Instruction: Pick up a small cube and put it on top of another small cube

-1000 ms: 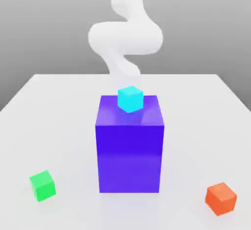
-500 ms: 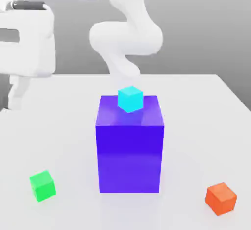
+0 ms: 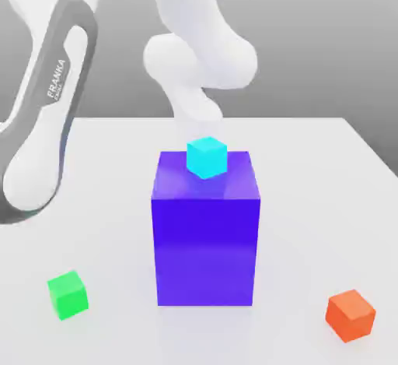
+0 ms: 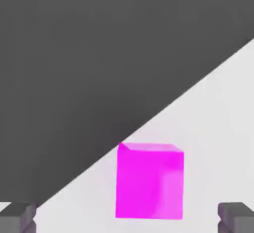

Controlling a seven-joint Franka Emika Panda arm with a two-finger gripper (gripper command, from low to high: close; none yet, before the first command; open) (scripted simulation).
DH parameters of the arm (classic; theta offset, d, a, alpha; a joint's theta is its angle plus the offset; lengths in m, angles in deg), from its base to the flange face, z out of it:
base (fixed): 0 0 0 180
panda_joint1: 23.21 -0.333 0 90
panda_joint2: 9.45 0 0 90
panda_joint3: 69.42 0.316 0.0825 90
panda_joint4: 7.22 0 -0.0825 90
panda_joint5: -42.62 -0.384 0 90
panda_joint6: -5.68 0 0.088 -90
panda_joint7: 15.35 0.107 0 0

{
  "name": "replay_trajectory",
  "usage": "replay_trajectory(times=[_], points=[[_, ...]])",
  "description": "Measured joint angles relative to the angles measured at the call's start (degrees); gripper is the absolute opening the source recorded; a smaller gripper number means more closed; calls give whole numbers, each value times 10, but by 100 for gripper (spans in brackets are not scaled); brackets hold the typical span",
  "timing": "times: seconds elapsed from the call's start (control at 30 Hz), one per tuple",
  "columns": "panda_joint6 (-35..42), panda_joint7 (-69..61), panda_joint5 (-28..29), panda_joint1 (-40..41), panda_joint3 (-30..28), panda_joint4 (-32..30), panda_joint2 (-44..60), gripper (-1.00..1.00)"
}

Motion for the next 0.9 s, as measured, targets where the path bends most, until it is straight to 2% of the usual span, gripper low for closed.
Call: replay_trajectory(times=[0.03, 0.07, 0.3, 0.43, 0.9], points=[[-14, -3, -4, 4, 4, 5, 21, 0], [-27, -5, -8, 8, 8, 10, 39, -100], [-29, -7, -11, 8, 8, 11, 42, -100], [16, 0, 4, -5, -7, -11, -25, -100], [-36, -52, 94, -47, -30, -296, -265, -100]])
